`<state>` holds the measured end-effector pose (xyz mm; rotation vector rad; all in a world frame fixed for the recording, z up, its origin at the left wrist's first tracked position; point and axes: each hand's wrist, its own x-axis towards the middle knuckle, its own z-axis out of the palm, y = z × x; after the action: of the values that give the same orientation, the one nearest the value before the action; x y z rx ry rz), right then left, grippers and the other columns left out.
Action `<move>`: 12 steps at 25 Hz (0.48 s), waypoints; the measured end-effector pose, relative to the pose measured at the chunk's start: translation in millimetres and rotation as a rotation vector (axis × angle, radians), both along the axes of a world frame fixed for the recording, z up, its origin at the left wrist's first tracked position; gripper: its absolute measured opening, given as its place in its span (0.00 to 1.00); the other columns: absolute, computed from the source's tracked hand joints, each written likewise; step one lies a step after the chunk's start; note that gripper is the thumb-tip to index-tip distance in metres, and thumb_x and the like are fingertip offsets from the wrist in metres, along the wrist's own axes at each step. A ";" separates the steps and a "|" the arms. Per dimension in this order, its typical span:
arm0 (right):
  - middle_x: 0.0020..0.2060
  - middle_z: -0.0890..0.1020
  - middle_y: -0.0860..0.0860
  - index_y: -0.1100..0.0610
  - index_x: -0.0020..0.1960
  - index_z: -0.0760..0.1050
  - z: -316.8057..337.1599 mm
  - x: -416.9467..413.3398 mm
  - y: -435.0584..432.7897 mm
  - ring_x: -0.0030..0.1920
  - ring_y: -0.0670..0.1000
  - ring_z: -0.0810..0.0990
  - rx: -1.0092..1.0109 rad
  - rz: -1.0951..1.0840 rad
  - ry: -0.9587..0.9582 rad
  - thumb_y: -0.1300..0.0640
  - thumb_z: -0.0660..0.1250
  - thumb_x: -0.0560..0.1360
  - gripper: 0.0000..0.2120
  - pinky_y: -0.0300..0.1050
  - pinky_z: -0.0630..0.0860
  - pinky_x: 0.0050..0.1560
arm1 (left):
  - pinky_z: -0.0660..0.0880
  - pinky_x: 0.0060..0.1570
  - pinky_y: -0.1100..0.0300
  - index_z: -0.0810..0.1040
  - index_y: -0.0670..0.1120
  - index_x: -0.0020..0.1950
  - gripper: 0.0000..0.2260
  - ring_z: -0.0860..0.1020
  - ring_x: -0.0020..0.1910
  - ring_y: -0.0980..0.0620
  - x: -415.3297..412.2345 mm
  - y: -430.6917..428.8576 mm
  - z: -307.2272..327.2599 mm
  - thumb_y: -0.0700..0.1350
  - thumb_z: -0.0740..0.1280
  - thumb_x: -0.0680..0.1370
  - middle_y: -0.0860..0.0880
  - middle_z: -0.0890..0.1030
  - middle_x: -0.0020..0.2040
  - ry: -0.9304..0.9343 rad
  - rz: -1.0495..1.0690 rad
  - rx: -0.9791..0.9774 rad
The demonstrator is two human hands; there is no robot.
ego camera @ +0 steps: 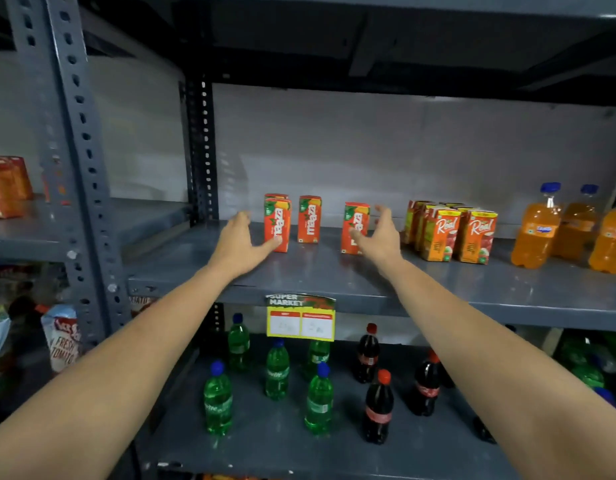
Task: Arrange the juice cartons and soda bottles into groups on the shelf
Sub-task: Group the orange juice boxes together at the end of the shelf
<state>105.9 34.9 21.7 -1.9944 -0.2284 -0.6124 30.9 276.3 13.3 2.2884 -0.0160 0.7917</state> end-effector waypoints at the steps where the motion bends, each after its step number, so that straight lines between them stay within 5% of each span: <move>1: 0.68 0.72 0.59 0.55 0.72 0.58 2.0 5.3 1.1 0.67 0.58 0.72 0.055 0.014 0.061 0.59 0.71 0.73 0.33 0.55 0.73 0.63 | 0.71 0.60 0.52 0.65 0.39 0.68 0.35 0.73 0.64 0.44 9.4 9.4 1.9 0.53 0.74 0.69 0.41 0.72 0.67 0.031 -0.034 -0.067; 5: 0.69 0.71 0.56 0.55 0.73 0.57 4.5 19.8 2.8 0.66 0.56 0.74 0.123 0.089 0.215 0.62 0.68 0.75 0.32 0.52 0.75 0.59 | 0.72 0.61 0.53 0.64 0.41 0.70 0.35 0.73 0.64 0.46 40.1 33.1 2.6 0.47 0.76 0.69 0.41 0.72 0.68 0.083 -0.173 -0.327; 12: 0.65 0.75 0.57 0.58 0.70 0.64 4.7 34.2 18.9 0.65 0.57 0.75 0.090 0.237 0.242 0.63 0.70 0.73 0.28 0.56 0.75 0.63 | 0.75 0.51 0.58 0.70 0.41 0.65 0.28 0.78 0.53 0.49 68.3 35.0 10.8 0.41 0.76 0.68 0.43 0.78 0.60 0.100 -0.286 -0.292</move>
<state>140.1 53.8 26.4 -1.8989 -0.2790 -0.2238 99.2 311.2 24.1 1.9886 -0.1680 0.4951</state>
